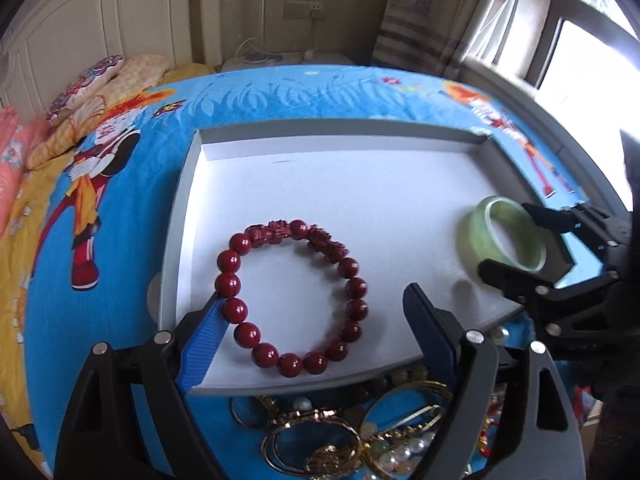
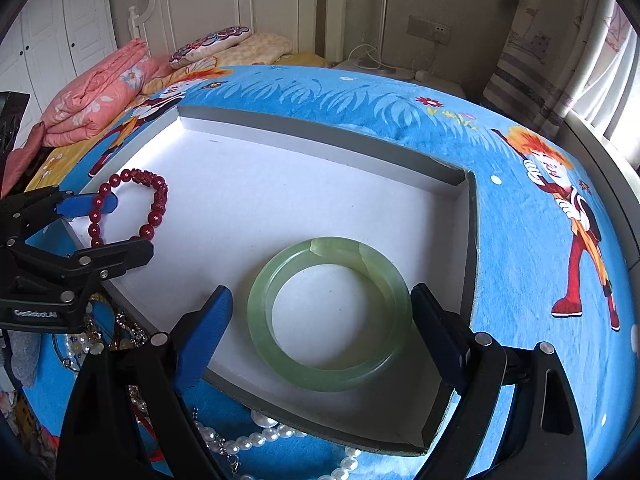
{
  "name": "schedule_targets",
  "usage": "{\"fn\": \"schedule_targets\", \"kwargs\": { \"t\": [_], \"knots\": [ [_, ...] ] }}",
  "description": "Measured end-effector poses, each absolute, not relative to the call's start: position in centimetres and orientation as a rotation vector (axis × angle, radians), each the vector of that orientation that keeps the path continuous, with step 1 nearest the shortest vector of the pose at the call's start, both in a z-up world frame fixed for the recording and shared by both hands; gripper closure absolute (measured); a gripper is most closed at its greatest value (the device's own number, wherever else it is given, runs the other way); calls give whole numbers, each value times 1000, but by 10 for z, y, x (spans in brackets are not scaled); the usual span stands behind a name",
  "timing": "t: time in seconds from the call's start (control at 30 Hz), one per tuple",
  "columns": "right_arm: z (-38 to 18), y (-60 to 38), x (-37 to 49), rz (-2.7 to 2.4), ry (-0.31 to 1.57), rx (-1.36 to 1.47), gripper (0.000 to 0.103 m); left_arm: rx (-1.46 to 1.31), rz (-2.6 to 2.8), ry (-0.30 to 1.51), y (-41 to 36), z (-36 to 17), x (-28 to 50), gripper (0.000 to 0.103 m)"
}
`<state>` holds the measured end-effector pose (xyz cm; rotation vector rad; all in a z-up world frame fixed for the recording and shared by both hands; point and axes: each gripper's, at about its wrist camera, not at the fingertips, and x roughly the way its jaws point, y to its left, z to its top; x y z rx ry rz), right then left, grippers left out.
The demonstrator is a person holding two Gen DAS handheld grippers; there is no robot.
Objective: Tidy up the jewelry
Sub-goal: 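Carry the red bracelet and jade bangle into the white tray and release both, then move both grippers back over the gold jewelry in the pile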
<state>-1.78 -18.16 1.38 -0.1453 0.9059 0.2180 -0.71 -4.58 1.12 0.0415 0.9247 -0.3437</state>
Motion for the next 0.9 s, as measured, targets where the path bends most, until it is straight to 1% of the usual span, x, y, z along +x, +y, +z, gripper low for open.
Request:
{"fn": "schedule_targets", "kwargs": {
  "t": [0.13, 0.23, 0.4, 0.53, 0.67, 0.77, 0.9],
  "knots": [
    [22, -185, -26, 231, 852, -111, 16, -51, -361, 847, -25, 26, -23, 17],
    [45, -196, -46, 280, 748, -38, 16, -111, -353, 788, -1, 39, -40, 14],
    [57, -206, -85, 329, 652, -43, 16, -187, -315, 758, 37, 43, -71, 14],
    [46, -200, -116, 399, 656, -87, 16, -258, -294, 781, 63, 30, -96, 14],
    [34, -172, -138, 469, 701, -169, 16, -336, -299, 814, 73, 14, -107, 14],
    [31, -156, -140, 517, 736, -173, 17, -327, -323, 848, 65, 9, -108, 14],
    [27, -142, -134, 553, 790, -149, 17, -316, -406, 880, 43, 14, -101, 14]
  ]
}}
